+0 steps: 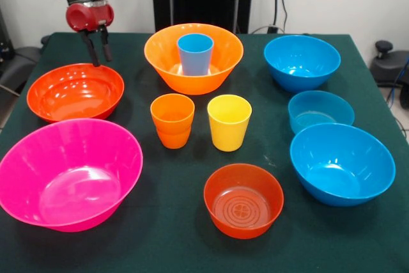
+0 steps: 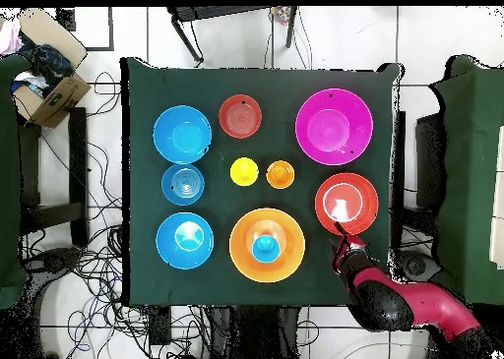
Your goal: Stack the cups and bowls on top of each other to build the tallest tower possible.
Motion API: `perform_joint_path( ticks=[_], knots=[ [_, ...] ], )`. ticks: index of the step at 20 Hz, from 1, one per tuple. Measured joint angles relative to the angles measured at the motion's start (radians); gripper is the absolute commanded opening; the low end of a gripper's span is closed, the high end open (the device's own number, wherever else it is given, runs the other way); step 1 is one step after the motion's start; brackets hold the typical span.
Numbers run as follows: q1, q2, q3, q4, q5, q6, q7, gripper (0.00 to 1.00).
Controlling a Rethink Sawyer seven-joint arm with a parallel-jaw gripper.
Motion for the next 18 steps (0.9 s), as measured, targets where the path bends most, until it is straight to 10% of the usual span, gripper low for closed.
perform_joint_path(
  ticks=[18],
  knots=[
    [-0.118,0.156,0.007,-0.074,-0.001,0.037,0.0,1.0]
  ],
)
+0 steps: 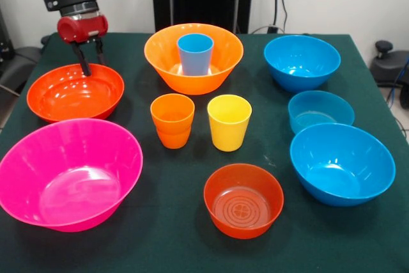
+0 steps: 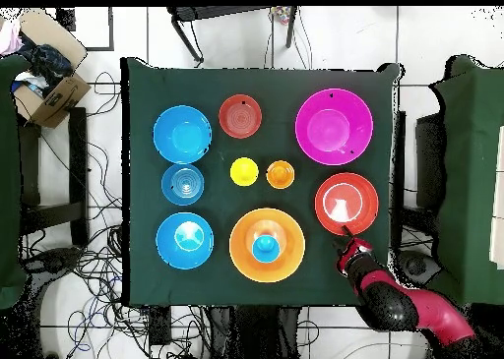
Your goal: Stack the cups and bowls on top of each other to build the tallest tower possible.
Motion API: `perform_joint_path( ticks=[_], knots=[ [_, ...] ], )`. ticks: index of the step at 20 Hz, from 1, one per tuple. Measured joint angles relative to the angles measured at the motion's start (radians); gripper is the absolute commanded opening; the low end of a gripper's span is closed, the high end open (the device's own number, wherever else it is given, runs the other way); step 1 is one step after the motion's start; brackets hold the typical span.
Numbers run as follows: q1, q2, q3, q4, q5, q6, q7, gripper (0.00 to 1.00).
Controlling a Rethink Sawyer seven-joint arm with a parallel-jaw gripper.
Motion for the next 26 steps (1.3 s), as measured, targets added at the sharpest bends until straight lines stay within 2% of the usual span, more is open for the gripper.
perform_joint_path(
  ticks=[6,26],
  knots=[
    [-0.014,0.03,0.004,-0.014,0.0,0.0,0.0,1.0],
    [-0.012,0.032,0.021,-0.015,0.0,0.0,0.0,1.0]
  ],
)
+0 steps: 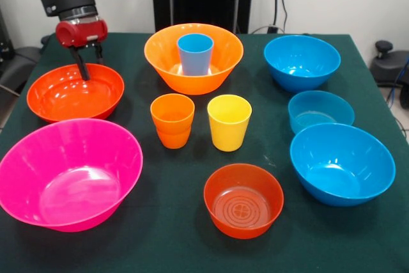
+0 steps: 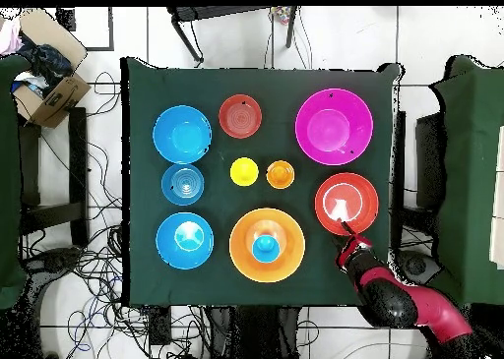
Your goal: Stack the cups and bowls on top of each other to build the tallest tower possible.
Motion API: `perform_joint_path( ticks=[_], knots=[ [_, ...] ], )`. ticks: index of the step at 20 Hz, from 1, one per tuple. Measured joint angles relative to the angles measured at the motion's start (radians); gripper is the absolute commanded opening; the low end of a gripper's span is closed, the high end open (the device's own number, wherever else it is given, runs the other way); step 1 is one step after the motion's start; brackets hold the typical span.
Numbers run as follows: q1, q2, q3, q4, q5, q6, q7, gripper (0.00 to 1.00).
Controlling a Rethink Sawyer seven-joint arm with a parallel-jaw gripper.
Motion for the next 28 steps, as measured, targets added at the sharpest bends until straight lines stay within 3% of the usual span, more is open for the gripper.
perform_joint_path(
  ticks=[18,19,28],
  knots=[
    [0.049,0.0,-0.001,-0.026,-0.063,0.0,0.0,1.0],
    [0.049,0.0,-0.001,-0.026,-0.069,0.0,0.0,0.0],
    [0.035,-0.005,0.005,-0.026,-0.068,0.0,0.0,0.0]
  ],
)
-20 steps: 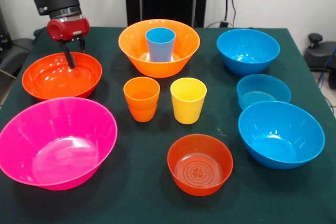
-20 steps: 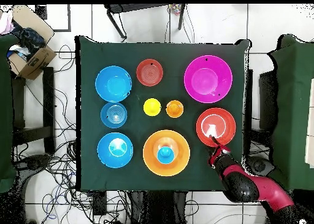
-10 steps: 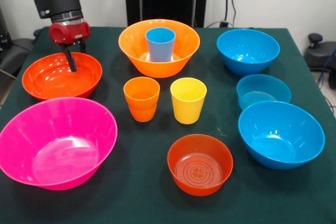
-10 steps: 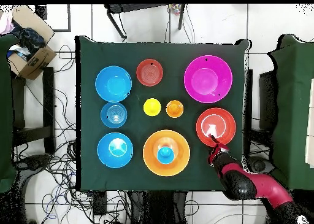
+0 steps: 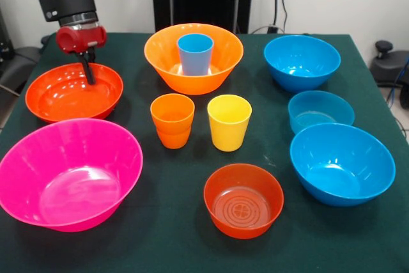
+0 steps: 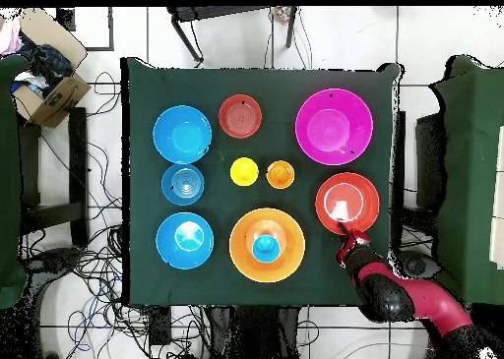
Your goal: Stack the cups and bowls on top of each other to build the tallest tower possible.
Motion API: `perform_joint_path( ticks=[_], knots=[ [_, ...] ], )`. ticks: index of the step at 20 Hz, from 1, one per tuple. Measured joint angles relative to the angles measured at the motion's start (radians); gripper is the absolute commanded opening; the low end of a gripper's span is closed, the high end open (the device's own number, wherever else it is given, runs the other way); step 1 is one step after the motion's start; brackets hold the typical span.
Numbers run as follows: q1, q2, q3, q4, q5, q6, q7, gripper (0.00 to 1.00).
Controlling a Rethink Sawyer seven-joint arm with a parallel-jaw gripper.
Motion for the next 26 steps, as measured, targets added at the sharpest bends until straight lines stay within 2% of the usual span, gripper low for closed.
perform_joint_path(
  ticks=[4,11,13,14,17,22,25,26],
  knots=[
    [0.011,-0.019,-0.004,0.001,0.0,0.0,0.0,0.0],
    [0.06,-0.104,-0.026,0.021,0.0,-0.012,0.002,0.0],
    [0.131,-0.177,-0.082,0.044,-0.001,-0.06,0.015,0.0],
    [0.144,-0.187,-0.093,0.047,-0.001,-0.069,0.018,0.0],
    [0.234,-0.255,-0.172,0.073,-0.001,-0.145,0.032,0.0],
    [0.455,-0.378,-0.396,0.145,0.038,-0.38,0.069,0.0],
    [0.52,-0.4,-0.471,0.167,0.068,-0.453,0.074,0.0],
    [0.574,-0.417,-0.538,0.187,0.096,-0.514,0.077,0.0]
  ],
)
